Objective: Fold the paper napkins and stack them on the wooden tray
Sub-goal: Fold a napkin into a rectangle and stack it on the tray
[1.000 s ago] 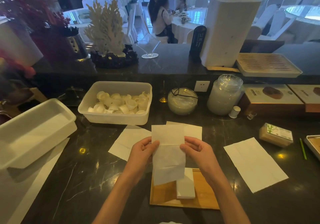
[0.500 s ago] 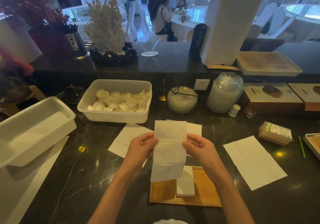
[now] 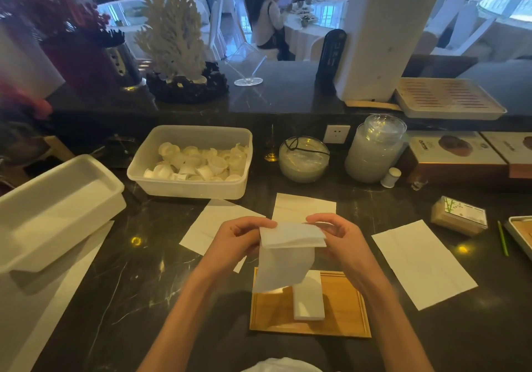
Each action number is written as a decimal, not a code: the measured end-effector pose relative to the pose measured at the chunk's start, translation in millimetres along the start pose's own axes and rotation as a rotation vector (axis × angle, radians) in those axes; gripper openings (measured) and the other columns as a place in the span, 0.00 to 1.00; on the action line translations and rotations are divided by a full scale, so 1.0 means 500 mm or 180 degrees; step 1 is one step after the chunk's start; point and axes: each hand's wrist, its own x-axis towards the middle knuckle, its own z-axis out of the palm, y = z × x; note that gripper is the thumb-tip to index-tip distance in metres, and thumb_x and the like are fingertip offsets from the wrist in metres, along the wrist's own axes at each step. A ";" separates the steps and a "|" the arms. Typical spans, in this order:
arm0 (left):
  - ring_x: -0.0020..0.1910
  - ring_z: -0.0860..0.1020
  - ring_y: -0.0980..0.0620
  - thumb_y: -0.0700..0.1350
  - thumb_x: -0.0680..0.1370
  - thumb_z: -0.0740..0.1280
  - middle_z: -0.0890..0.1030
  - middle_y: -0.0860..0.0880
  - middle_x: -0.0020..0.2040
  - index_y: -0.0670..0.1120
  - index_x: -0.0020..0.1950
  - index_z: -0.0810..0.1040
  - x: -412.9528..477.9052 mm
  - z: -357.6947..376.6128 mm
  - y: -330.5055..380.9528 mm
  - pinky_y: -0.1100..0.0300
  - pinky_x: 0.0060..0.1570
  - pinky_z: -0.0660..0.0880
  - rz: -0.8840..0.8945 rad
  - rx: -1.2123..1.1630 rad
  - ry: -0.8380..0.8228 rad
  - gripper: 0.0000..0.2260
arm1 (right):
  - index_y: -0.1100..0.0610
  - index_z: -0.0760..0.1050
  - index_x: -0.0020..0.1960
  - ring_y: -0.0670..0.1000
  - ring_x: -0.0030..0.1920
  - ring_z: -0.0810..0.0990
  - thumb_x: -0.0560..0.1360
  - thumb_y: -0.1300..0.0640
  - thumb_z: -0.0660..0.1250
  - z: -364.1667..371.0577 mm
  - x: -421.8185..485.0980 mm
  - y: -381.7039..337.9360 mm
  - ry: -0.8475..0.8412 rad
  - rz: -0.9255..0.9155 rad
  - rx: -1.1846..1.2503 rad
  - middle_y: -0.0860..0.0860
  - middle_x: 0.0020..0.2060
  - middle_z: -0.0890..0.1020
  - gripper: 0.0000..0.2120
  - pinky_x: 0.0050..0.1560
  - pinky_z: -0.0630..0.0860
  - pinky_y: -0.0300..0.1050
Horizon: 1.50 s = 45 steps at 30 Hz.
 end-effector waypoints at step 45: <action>0.53 0.83 0.58 0.38 0.80 0.70 0.86 0.61 0.50 0.54 0.47 0.88 -0.001 0.014 -0.016 0.66 0.42 0.82 -0.0091 -0.0151 0.0125 0.12 | 0.49 0.85 0.47 0.52 0.55 0.83 0.79 0.62 0.70 0.009 -0.011 -0.007 -0.0267 0.0161 -0.0136 0.48 0.52 0.85 0.09 0.45 0.85 0.40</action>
